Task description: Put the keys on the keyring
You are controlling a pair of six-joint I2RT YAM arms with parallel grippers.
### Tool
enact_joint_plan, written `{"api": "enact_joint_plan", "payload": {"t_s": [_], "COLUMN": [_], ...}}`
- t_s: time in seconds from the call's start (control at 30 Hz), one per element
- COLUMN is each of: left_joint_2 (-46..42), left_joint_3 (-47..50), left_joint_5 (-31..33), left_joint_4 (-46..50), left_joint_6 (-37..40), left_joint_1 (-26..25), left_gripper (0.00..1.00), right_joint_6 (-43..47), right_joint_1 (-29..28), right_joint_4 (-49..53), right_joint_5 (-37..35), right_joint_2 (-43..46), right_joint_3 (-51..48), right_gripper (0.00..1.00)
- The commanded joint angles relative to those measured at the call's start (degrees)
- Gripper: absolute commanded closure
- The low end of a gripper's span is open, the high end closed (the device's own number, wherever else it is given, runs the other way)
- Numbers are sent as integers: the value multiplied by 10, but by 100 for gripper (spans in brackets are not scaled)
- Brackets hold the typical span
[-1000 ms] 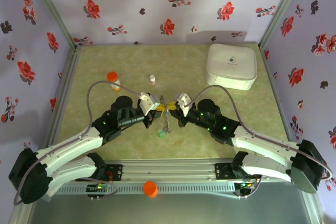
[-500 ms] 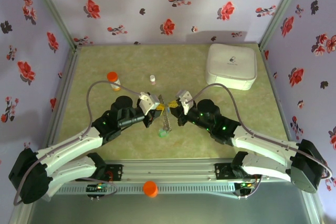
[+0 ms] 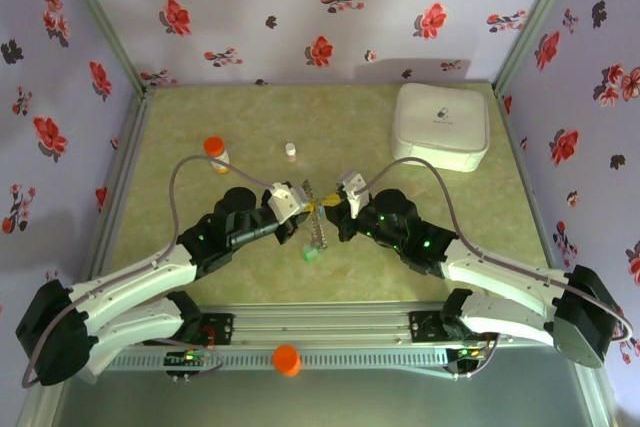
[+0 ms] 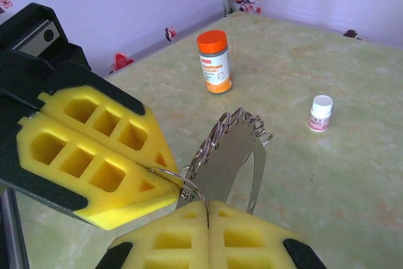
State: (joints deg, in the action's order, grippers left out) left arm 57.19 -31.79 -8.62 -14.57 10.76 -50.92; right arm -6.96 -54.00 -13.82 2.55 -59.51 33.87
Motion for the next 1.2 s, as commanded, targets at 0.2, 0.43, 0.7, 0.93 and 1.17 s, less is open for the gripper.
{"api": "enact_joint_plan", "payload": {"t_s": [0.2,0.43,0.7,0.93,1.17], "left_joint_2": [-36,-42,-37,-10,25], "left_joint_3": [16,21,46,44,43], "left_joint_5": [14,8,-61,-83,-26], "left_joint_4": [-96,-93,-137,-141,-186], "left_joint_6": [47,40,-7,0,23], "left_joint_1": [-9,-11,-2,-1,-1], "left_gripper": [100,100,100,100,100], "right_joint_6": [-38,-21,211,162,-100], "right_joint_1": [14,37,52,52,52], "right_joint_4": [44,78,239,165,208], "right_joint_5": [25,71,129,170,92], "right_joint_2": [-25,13,115,97,45], "right_joint_3": [11,16,34,51,118], "right_gripper": [100,68,56,58,59]}}
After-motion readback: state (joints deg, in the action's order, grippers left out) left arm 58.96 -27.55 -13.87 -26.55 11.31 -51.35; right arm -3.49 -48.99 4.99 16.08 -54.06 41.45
